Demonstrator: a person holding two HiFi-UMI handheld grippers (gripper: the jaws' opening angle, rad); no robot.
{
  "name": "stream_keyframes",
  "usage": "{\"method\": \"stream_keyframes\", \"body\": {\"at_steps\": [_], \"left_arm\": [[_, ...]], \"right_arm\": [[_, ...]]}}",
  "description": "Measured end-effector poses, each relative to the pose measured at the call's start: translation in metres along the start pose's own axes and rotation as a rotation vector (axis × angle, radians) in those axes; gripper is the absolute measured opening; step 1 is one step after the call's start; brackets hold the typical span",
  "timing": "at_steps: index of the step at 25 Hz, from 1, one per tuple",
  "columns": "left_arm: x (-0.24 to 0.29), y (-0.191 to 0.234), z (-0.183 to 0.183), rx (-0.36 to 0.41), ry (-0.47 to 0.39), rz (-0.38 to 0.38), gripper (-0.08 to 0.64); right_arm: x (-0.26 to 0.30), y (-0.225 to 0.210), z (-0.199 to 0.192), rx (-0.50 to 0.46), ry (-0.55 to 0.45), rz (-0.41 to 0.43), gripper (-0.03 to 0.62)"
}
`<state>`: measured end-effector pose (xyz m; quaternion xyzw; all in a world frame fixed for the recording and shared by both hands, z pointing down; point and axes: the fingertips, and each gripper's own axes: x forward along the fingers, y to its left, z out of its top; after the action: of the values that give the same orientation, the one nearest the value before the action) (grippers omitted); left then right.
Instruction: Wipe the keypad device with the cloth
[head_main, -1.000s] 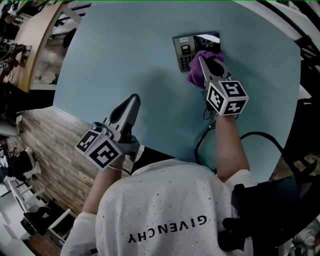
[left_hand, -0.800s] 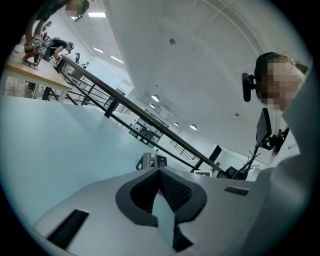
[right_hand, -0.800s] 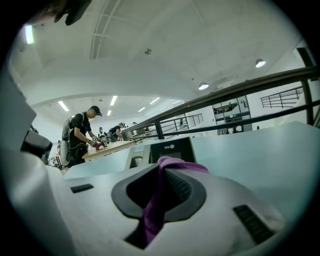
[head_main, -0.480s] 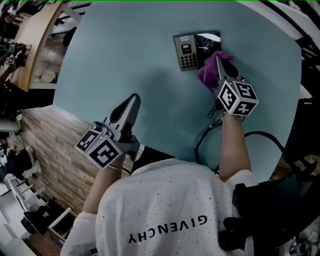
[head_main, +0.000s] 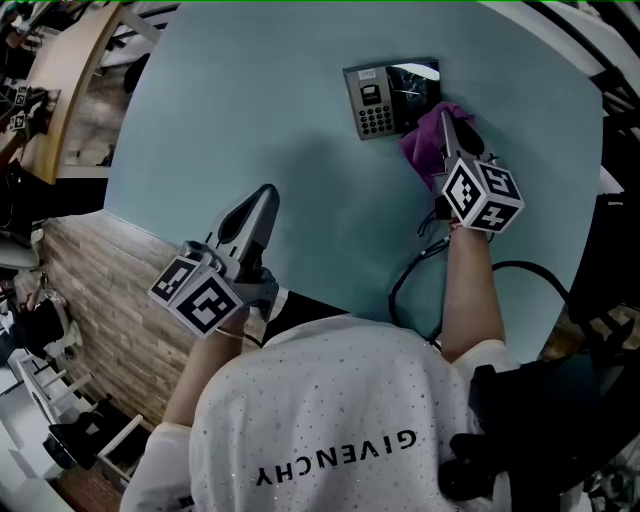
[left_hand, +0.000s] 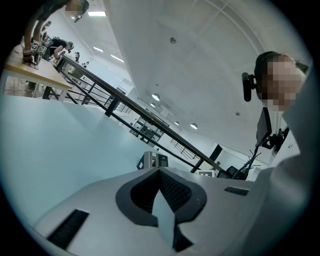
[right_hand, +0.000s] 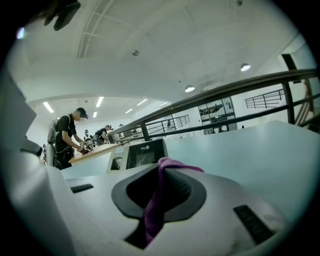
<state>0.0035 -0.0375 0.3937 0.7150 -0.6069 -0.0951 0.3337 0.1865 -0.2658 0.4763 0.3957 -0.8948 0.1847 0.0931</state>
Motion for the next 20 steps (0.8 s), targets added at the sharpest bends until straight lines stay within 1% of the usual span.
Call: {"method": "stream_keyframes", "body": {"at_steps": [1, 2, 4, 6, 7, 9, 13, 14, 15, 16, 17, 20], "left_arm": [[0.001, -0.001, 0.0, 0.0, 0.0, -0.001, 0.005], [0.001, -0.001, 0.001, 0.0, 0.0, -0.002, 0.005], [0.002, -0.003, 0.0, 0.001, 0.002, -0.004, 0.005], [0.004, -0.004, -0.003, 0.001, 0.005, -0.006, 0.005], [0.005, -0.004, -0.004, 0.001, 0.008, -0.007, 0.005], [0.007, -0.005, -0.006, 0.001, 0.012, -0.011, 0.005], [0.007, -0.008, -0.003, 0.003, 0.013, -0.011, 0.005], [0.007, -0.008, -0.004, 0.004, 0.012, -0.01, 0.005], [0.008, -0.007, -0.004, 0.005, 0.012, -0.009, 0.006], [0.009, -0.006, -0.005, 0.005, 0.014, -0.009, 0.005], [0.009, -0.006, -0.006, 0.005, 0.017, -0.01, 0.005], [0.009, -0.012, -0.006, 0.004, 0.025, -0.018, 0.005]], "right_arm": [[-0.002, 0.007, 0.004, -0.016, -0.008, 0.017, 0.026], [-0.003, 0.018, 0.008, -0.025, -0.02, 0.057, 0.026], [-0.003, 0.052, 0.014, -0.017, -0.034, 0.187, 0.026], [0.001, 0.088, 0.01, -0.01, -0.02, 0.317, 0.025], [0.003, 0.103, 0.004, -0.027, -0.001, 0.361, 0.026], [0.009, 0.126, -0.013, -0.116, 0.052, 0.41, 0.026], [0.012, 0.146, -0.041, -0.392, 0.169, 0.441, 0.026], [0.012, 0.145, -0.047, -0.449, 0.187, 0.439, 0.026], [0.013, 0.143, -0.051, -0.487, 0.2, 0.435, 0.026], [0.013, 0.14, -0.054, -0.5, 0.207, 0.429, 0.026], [0.013, 0.135, -0.054, -0.494, 0.209, 0.42, 0.026], [0.01, 0.119, -0.044, -0.441, 0.197, 0.371, 0.026]]}}
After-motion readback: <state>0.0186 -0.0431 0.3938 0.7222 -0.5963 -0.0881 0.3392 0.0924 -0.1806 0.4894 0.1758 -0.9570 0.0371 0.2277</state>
